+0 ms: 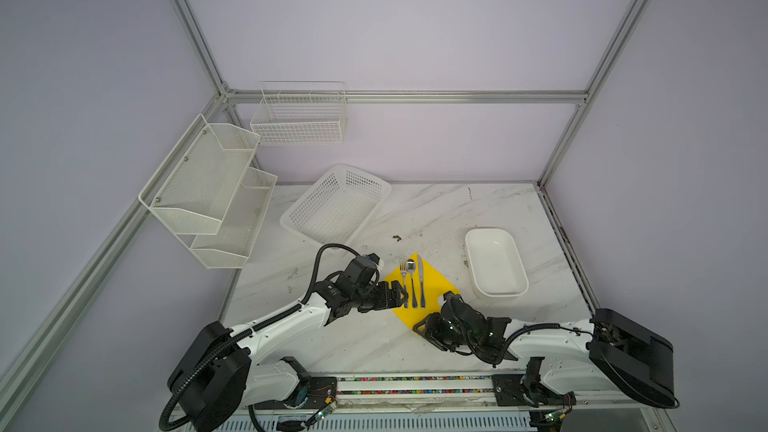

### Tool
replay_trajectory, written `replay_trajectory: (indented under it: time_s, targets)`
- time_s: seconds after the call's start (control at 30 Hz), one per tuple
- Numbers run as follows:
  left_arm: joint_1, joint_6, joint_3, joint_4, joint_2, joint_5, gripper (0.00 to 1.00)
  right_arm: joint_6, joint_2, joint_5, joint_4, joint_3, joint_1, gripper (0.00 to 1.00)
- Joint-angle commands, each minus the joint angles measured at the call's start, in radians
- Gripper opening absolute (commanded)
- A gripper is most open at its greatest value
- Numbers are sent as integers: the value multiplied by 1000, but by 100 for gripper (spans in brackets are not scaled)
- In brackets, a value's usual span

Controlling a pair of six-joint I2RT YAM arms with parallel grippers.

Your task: Place the utensils on the paper napkin and roll it up

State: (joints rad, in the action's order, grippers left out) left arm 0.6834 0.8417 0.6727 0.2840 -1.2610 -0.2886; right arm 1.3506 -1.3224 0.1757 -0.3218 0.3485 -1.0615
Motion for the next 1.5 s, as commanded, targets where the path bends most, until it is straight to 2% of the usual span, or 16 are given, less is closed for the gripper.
replay_trajectory:
  time_s: [0.0, 0.23, 0.43, 0.83, 0.93, 1.03, 1.2, 1.47]
  targets:
    - [5, -42, 111, 25, -15, -14, 93, 53, -31, 2, -46, -4, -5, 44]
    - [5, -44, 99, 42, -4, 23, 93, 63, -76, -17, -51, 1, -3, 47]
    - [5, -29, 83, 30, 18, 42, 93, 0, -95, -11, -57, 63, 26, 49]
    - [5, -9, 26, 9, 41, 16, 90, -45, 19, -83, -59, 82, 129, 54]
    - [6, -9, 12, -10, 34, -16, 81, -69, -1, -55, -84, 91, 177, 54]
    - [5, -11, 10, -34, 16, -57, 68, -87, -36, -13, -89, 111, 216, 54]
    - [11, -18, 26, -65, -35, -112, 41, -86, -46, -12, -95, 117, 229, 54]
    - [34, -30, 70, -116, -128, -191, 25, -84, -46, -5, -95, 108, 242, 53]
